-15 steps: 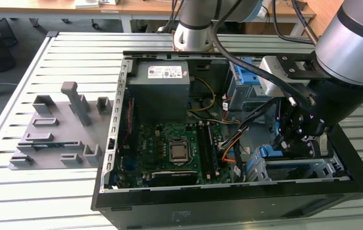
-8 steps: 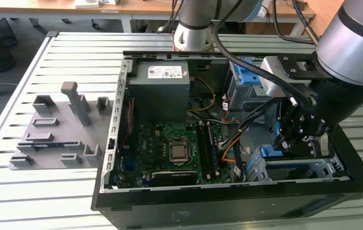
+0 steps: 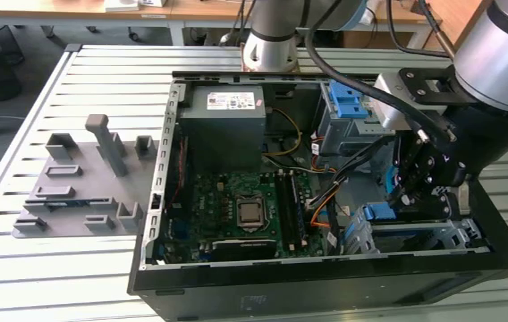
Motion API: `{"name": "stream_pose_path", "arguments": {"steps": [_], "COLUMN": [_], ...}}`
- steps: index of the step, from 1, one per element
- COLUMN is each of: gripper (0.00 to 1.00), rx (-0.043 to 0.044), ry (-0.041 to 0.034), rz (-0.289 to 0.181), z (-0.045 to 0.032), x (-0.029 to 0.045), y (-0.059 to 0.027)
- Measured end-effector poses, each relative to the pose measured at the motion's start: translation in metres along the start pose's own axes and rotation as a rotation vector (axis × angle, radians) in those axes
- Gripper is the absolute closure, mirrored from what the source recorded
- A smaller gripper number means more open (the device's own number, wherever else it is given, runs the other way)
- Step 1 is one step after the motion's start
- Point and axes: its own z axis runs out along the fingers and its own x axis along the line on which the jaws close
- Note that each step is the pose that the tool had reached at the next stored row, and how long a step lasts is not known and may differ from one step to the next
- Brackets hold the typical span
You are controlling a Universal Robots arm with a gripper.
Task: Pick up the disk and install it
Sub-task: 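Insert the first disk wire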
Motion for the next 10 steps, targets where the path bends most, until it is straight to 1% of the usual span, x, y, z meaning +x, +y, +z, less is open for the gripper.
{"name": "stream_pose_path", "arguments": {"steps": [3, 7, 10], "gripper": [0.89, 0.89, 0.89], "rx": [0.0, 0.0, 0.0], "ry": [0.0, 0.0001, 0.0], "rz": [0.0, 0.0, 0.0], "z": [-0.0077, -0.0212, -0.0268], "x": [-0.0001, -0.0001, -0.0003], "y": [0.0001, 0.0002, -0.0008]}}
